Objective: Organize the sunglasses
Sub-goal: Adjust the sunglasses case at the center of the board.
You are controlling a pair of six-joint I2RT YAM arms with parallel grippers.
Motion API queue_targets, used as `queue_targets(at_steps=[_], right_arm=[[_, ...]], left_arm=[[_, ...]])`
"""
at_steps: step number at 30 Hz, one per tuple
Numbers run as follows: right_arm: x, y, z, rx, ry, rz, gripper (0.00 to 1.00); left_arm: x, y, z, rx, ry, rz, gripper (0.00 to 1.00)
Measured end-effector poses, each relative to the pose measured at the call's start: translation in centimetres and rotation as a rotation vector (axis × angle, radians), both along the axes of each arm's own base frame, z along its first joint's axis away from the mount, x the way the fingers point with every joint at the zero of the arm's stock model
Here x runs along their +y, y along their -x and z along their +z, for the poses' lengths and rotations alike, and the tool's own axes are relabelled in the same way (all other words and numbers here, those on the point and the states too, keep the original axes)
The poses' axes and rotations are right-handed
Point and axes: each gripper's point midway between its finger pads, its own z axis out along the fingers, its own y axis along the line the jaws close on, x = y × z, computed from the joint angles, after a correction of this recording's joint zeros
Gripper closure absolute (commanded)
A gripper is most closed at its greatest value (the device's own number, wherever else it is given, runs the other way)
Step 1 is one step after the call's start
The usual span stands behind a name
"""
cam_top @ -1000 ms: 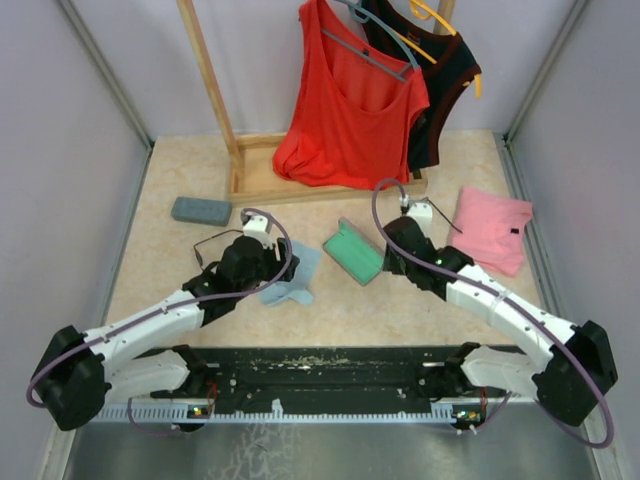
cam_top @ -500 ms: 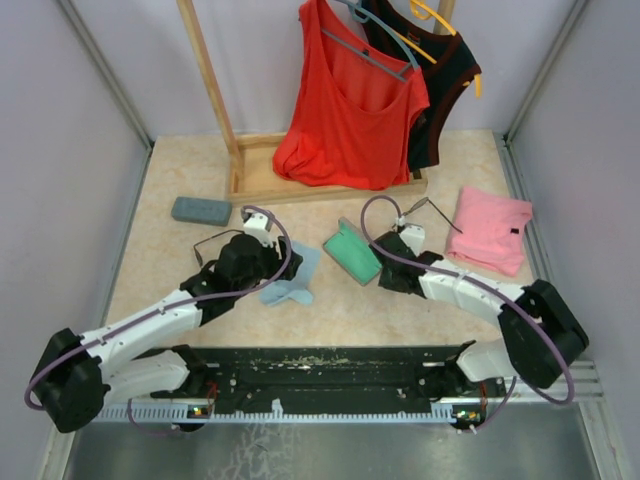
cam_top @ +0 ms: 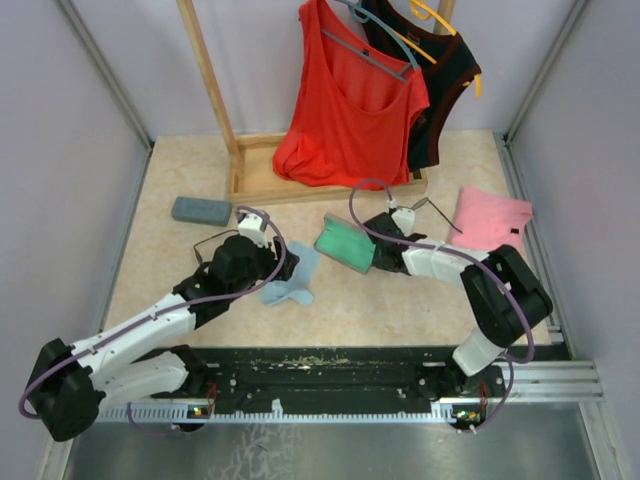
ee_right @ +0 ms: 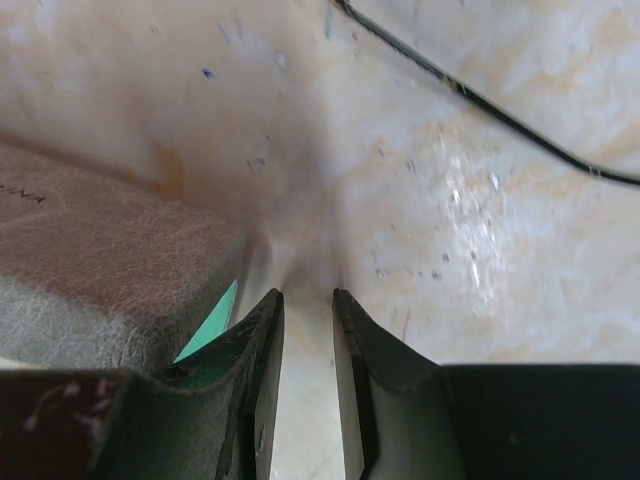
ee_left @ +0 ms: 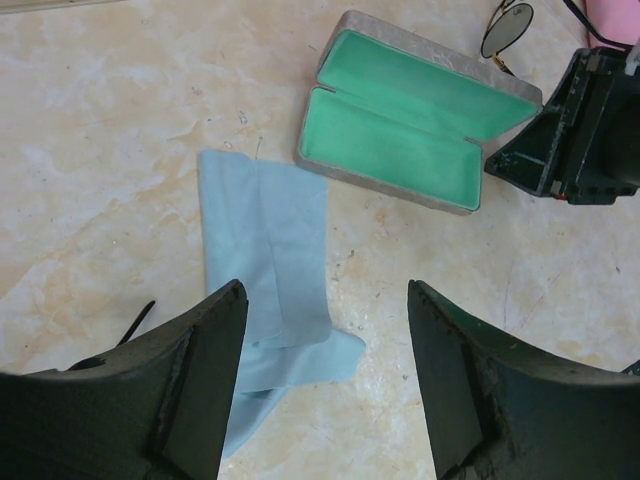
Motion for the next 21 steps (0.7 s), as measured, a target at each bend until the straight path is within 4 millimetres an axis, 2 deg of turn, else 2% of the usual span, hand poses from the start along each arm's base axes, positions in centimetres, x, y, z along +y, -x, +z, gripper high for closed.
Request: queue_targets(at_steps=[7,11,21], right_arm=[[1.1,-3.8,0.1,-0.006,0.089,0.105,0.72],[1.0,-5.5,0.1,-0.017,0.108,0.138,0.72],[1.1,-8.3,0.4,-0.04,0.113,0.19,0.65]], left_arm=[[0.2,0.1,0.1,0.0,-0.002,0.004,0.28],[0.4,0.2,-0.2,0.008,-0.011,0.007,0.29],[1.3,0.3,0.1,0.004,-0.018,0.037,0.27]])
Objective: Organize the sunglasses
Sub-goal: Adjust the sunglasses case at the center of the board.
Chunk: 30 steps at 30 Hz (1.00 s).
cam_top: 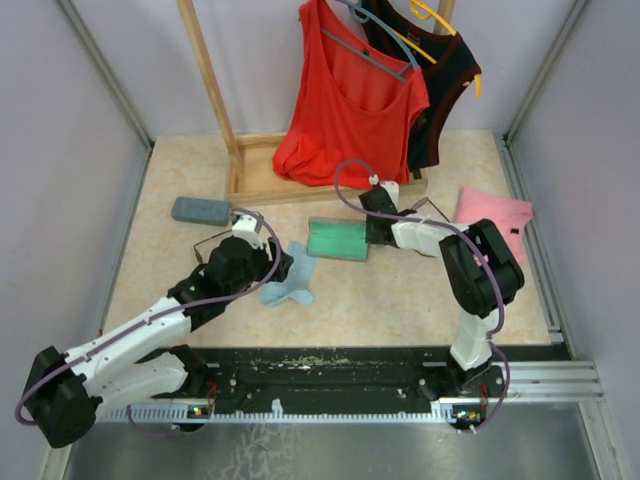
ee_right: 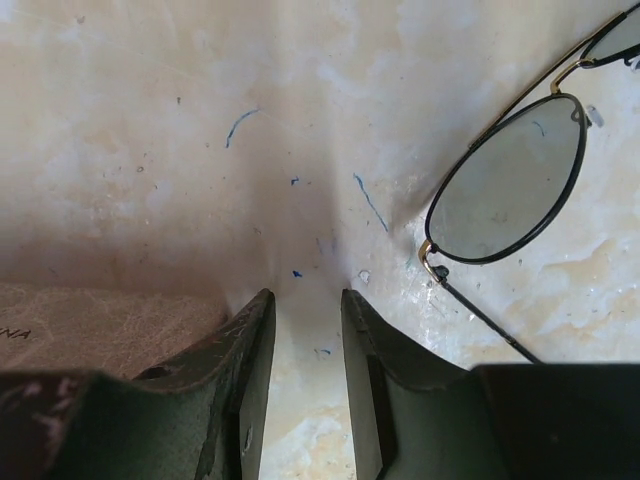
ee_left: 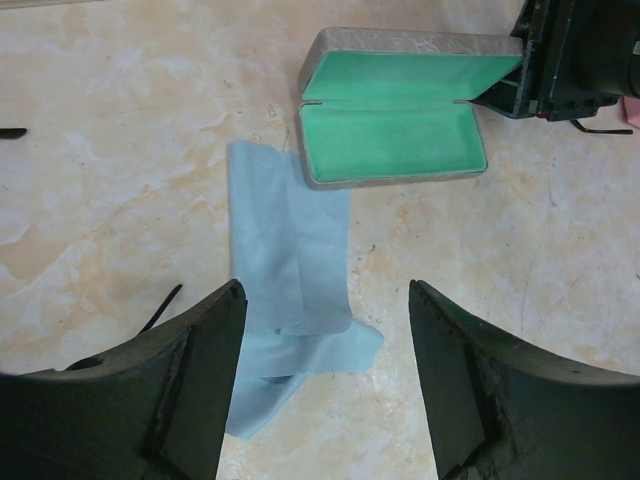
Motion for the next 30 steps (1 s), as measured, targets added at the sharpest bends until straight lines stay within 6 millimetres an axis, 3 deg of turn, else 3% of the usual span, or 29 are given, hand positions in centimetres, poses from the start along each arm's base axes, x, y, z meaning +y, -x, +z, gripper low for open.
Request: queue_targets(at_steps=[6,13,18,20,26,30], right_arm=[[-0.5,0.1,0.7,-0.016,0.013,-0.008,0.6],[-2.9,2.9,6.3,-0.139,-0.022,-0.05,0.57],[-2.7,6.3,8.7,-0.194,-0.116,0.017,0.52],[-1.6,7.5,8.8,-0.19,-0.131,0.065,0.51],[6.2,11.6,7.7,-0.115,-0.153,0.317,0.47],[11.0,11.8,7.3,-0.08,-0.146,0.397,0.47]], left_arm=[[1.4,-0.2,-0.3,0.016,-0.014,0.058,0.27],[2.9,0.0,-1.3,0.056,-0.036,0.127,0.25],[3.6,0.3,-2.0,0.076,-0.034,0.157,0.25],[3.8,0.5,-2.5,0.091,-0.036,0.167,0.26],[5.3,1.2,-3.0,0.12,-0.022,0.237,0.3],[6.7,1.9,-1.3,0.075,0.037,0.289,0.3]])
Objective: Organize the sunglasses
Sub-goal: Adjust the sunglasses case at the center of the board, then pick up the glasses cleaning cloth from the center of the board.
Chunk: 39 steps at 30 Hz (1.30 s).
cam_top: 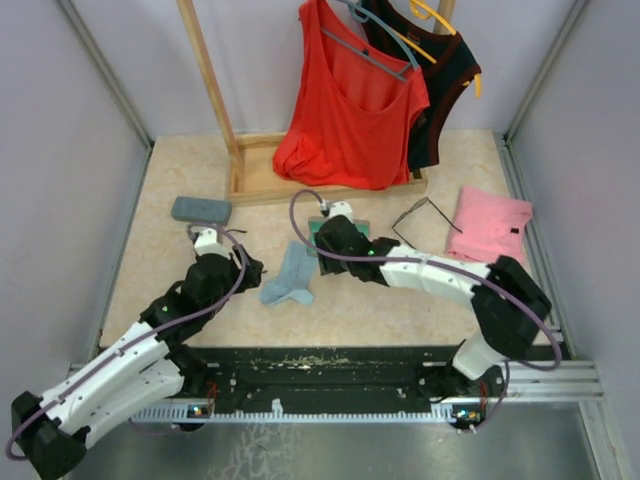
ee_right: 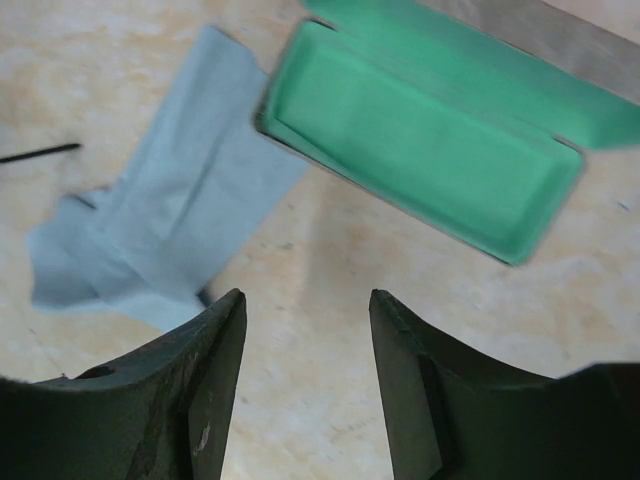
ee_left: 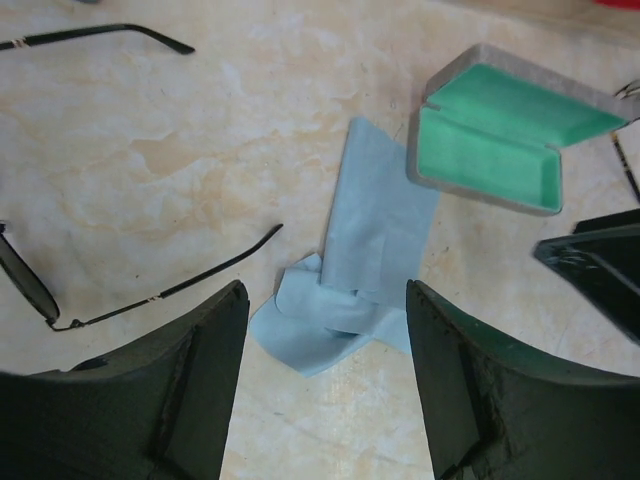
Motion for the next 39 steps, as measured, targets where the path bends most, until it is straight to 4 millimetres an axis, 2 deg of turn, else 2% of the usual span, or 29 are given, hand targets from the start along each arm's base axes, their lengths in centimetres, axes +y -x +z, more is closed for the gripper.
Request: queue_targets(at_steps=[5,9,13,16,20,27,39], right_arm=[[6.3,-1.5,-0.3,0.009,-0.005,0.053,0.47],[11.1,-2.9,-1.9,0.026,0.004,0.076,0.47],[13.0,-3.4,-4.1,0.056,0.052,0.071,0.47],[13.0,-3.5,-5.7,0.076,0.095,0.049,0.47],[11.8,-3.2,-7.3,0.106,0.155,0.021,0.47],[11.6,-3.1,-7.3,0.117,0.155,0.0,0.54],[12.2,-3.2,-7.4,0.127,0.141,-0.011,0.88]], left_arm=[[1.5,0.8,2.5,-0.08,0.066,0.047,0.31],[2.4,1.4,3.2,-0.111,0.09,0.061,0.32],[2.7,1.8,2.8,-0.104,0.085,0.06,0.32],[2.7,2.0,2.5,-0.094,0.08,0.058,0.32],[2.8,2.2,2.6,-0.097,0.084,0.05,0.32],[2.6,2.3,2.6,-0.096,0.082,0.035,0.31],[2.4,2.3,2.5,-0.093,0.083,0.025,0.31]])
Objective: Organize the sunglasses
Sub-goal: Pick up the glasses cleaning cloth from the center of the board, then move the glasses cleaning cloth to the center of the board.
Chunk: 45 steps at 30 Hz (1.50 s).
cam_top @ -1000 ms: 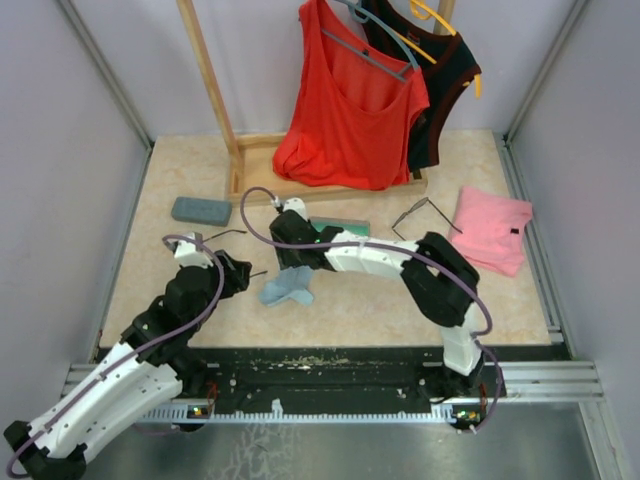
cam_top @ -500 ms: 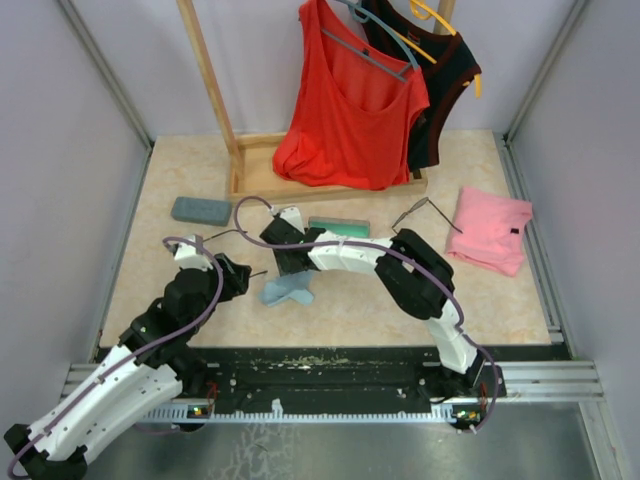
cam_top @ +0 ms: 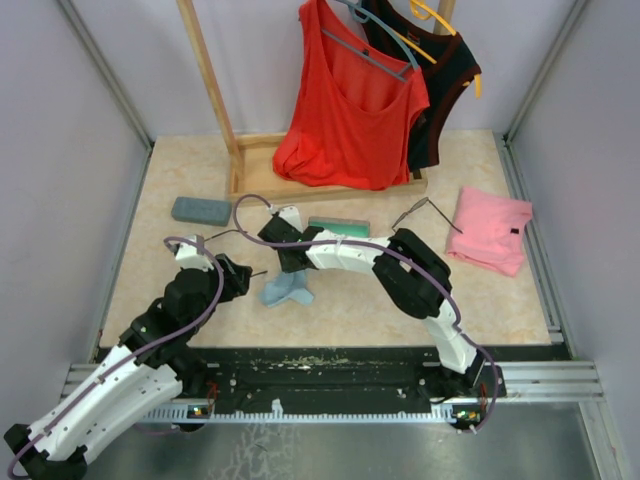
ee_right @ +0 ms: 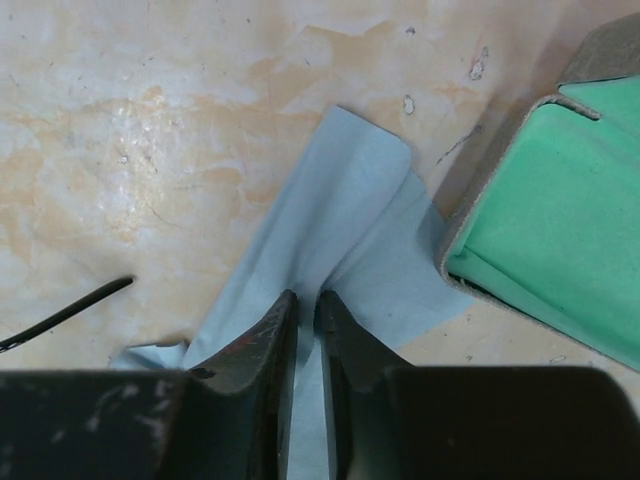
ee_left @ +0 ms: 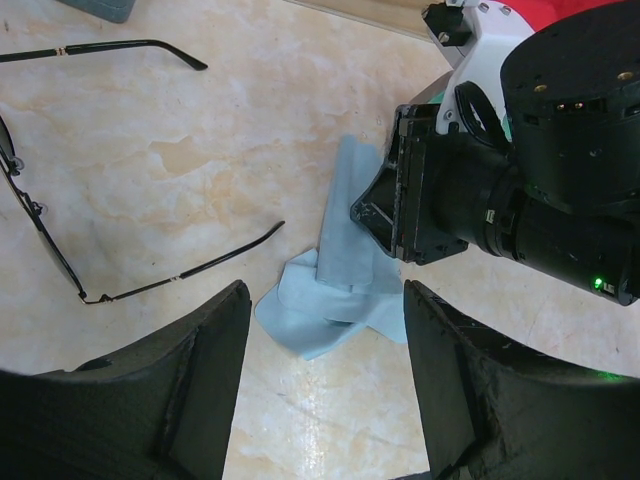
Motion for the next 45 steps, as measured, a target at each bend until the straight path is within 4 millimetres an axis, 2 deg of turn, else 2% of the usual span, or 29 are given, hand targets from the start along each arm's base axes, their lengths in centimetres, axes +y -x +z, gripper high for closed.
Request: queue_targets(at_steps=[4,9,12,15,19,22,25,27,31,33,36,41,45], right_arm=[[0.7,0.1,0.1,0.005,-0.03,0.019,1.0],[1.3,0.0,0.5,-0.015,-0.067,0.054,1.0],[1.0,0.5,1.7,-0.033,-0.103,0.081,1.0],[0.5,1.1,4.3,-0.074,-0.164,0.094,1.0],[-1.4,2.1,9.2,-0.155,-0.259,0.084,1.0],[-3.6,3.0,12.7,-0.217,-0.32,0.055,1.0],[-6.1,3.8,14.4,-0.258,-0.354,0.008,1.0],[-8.2,4.5,14.5,-0.27,-0.353,-0.032,1.0],[-12.4,6.2,13.4,-0.267,-0.325,-0.107,1.0],[-14.0,7.0,12.7,-0.259,-0.318,-0.136,1.0],[-15.8,7.8,11.7,-0.249,-0.313,-0.172,1.0],[-17.4,8.7,10.3,-0.232,-0.302,-0.212,1.0],[-17.4,8.7,10.2,-0.227,-0.308,-0.223,1.0]], left_arm=[[0.0,0.0,-0.1,0.001,-0.001,0.0,0.31],[0.1,0.1,0.1,-0.006,0.005,0.0,0.31],[0.1,0.1,0.1,-0.006,0.006,0.0,0.31],[0.0,0.1,0.1,-0.006,0.006,-0.001,0.31],[-0.3,0.0,0.2,-0.008,0.013,-0.012,0.3],[-1.0,-0.1,-0.1,-0.003,0.006,-0.048,0.33],[-2.4,-0.2,-0.9,0.023,-0.005,-0.111,0.39],[-3.7,-0.2,-1.8,0.057,-0.011,-0.17,0.44],[-6.5,0.2,-4.1,0.132,-0.019,-0.283,0.52],[-7.7,1.1,-5.6,0.176,-0.039,-0.337,0.56],[-9.7,3.5,-7.3,0.228,-0.066,-0.435,0.68],[-11.4,6.6,-9.7,0.305,-0.084,-0.516,0.88],[-10.5,6.8,-12.5,0.375,-0.141,-0.471,0.9]])
